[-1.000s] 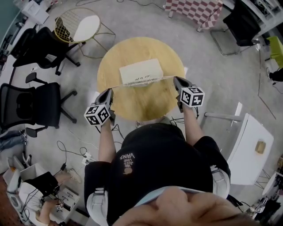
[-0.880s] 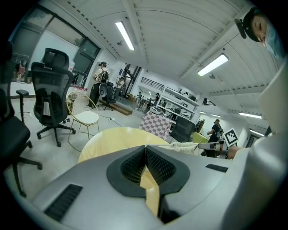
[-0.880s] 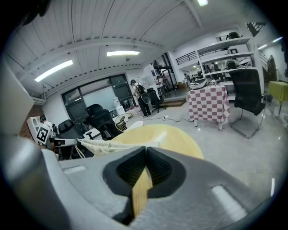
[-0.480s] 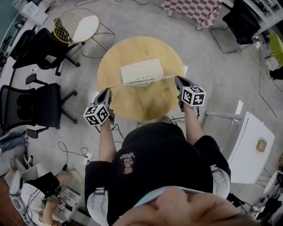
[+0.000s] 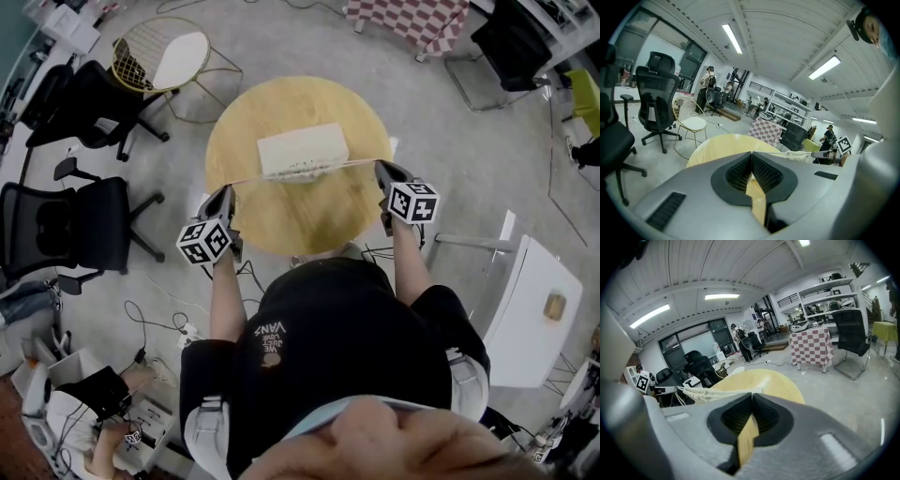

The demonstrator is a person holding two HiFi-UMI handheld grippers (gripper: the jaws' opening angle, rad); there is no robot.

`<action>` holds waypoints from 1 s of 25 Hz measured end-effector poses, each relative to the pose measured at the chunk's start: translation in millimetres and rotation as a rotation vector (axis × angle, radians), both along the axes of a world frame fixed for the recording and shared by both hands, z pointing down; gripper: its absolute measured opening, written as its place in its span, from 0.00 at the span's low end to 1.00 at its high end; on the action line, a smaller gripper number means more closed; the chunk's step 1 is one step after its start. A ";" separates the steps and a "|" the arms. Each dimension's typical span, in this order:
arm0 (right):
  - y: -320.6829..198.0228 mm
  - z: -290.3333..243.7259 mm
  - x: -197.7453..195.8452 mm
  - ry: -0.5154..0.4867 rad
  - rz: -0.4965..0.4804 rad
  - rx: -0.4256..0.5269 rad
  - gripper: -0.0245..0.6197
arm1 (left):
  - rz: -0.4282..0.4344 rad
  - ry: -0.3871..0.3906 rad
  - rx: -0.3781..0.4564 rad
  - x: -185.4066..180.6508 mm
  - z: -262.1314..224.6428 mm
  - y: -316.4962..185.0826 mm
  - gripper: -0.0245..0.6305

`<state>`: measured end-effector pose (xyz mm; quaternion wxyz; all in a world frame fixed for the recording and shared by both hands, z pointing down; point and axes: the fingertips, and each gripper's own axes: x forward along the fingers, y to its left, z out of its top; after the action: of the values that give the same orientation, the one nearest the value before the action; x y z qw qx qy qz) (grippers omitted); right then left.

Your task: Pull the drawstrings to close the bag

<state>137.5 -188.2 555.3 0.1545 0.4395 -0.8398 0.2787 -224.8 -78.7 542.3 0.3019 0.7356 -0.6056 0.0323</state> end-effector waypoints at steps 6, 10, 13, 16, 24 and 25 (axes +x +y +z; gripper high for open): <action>-0.9 1.8 8.7 -0.002 0.022 -0.003 0.04 | -0.008 0.000 -0.003 -0.6 1.4 0.5 0.06; -0.8 2.0 12.4 -0.006 0.030 -0.003 0.04 | -0.018 0.002 0.000 -3.1 2.3 -0.2 0.06; -0.3 2.4 15.0 -0.008 0.038 -0.003 0.04 | -0.029 0.005 0.005 -4.6 1.5 -0.5 0.06; 1.0 4.6 18.5 -0.010 0.046 -0.006 0.04 | -0.038 0.013 0.008 -5.7 3.1 0.6 0.06; 0.5 5.0 26.4 -0.018 0.065 -0.012 0.04 | -0.041 0.015 0.000 -6.6 3.1 0.6 0.06; 0.0 4.7 28.2 -0.020 0.069 -0.012 0.04 | -0.040 0.014 0.001 -6.1 2.8 0.3 0.06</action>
<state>165.7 -188.1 560.0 0.1391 0.4647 -0.8238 0.2933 -230.9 -78.3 545.1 0.3066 0.7236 -0.6180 0.0207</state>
